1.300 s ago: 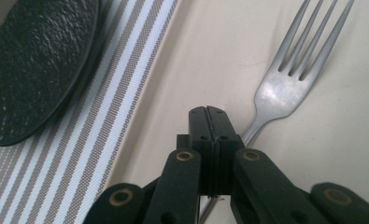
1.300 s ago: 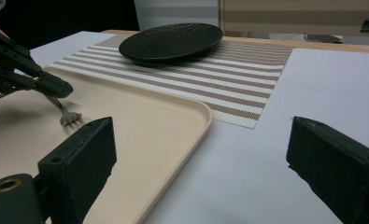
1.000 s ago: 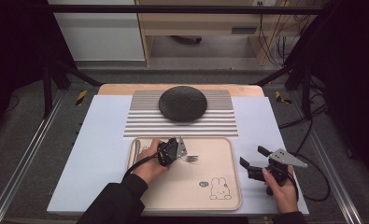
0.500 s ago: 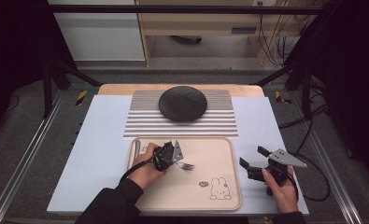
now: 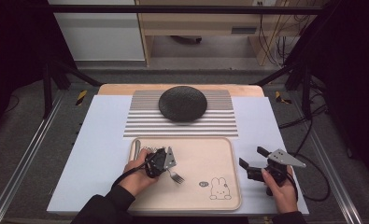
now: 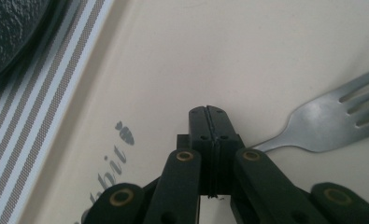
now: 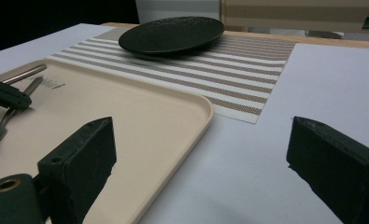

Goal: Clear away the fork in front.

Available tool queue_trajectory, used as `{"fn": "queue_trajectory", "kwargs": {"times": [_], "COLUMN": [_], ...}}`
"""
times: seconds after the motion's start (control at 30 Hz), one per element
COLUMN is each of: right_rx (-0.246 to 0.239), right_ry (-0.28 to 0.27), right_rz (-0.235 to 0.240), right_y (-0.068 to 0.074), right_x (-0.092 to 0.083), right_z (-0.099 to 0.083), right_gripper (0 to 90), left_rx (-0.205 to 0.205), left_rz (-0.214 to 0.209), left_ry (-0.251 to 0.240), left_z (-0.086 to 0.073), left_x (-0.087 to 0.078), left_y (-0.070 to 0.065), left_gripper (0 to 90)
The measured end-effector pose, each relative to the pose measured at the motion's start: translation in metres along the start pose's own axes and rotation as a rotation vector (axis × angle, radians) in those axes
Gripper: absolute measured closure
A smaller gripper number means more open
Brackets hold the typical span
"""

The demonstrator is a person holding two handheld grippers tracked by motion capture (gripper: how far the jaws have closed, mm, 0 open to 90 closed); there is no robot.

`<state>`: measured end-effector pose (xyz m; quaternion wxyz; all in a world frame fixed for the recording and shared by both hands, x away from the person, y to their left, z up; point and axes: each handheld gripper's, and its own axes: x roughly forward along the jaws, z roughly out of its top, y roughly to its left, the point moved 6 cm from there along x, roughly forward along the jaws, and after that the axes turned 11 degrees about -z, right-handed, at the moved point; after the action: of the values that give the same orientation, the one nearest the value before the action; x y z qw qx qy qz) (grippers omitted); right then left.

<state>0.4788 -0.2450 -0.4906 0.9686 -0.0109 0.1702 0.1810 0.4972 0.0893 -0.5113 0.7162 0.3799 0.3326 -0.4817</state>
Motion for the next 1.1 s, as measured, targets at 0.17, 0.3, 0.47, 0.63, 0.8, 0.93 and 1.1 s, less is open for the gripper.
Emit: {"fn": "queue_trajectory", "kwargs": {"times": [0.17, 0.3, 0.47, 0.63, 0.8, 0.93, 1.1], "right_rx": [0.004, 0.008, 0.01, 0.009, 0.012, 0.009, 0.01], "right_ry": [0.003, 0.003, 0.009, 0.007, 0.009, 0.006, 0.006], "right_rz": [-0.001, 0.0, 0.003, 0.002, 0.002, 0.0, 0.001], "right_y": [0.0, 0.0, 0.001, 0.0, 0.001, 0.0, 0.0], "right_x": [0.0, 0.0, 0.001, 0.001, 0.0, 0.0, 0.0], "right_z": [0.0, 0.0, -0.001, -0.001, -0.001, -0.001, -0.001], "right_gripper": [8.5, 8.5, 8.6, 8.6, 8.6, 8.5, 8.6], "left_rx": [-0.011, -0.022, -0.035, -0.059, -0.075, -0.077, -0.085], "left_rz": [-0.008, -0.014, -0.022, -0.025, -0.02, -0.019, -0.034], "left_ry": [0.003, -0.003, -0.005, -0.011, -0.013, -0.013, -0.02], "left_z": [-0.009, -0.015, -0.022, -0.03, -0.035, -0.038, -0.044], "left_x": [-0.006, -0.01, -0.015, -0.019, -0.023, -0.026, -0.029], "left_y": [-0.002, -0.004, -0.005, -0.003, -0.001, 0.0, 0.001], "left_gripper": [90.0, 90.0, 90.0, 90.0, 90.0, 90.0, 90.0]}}
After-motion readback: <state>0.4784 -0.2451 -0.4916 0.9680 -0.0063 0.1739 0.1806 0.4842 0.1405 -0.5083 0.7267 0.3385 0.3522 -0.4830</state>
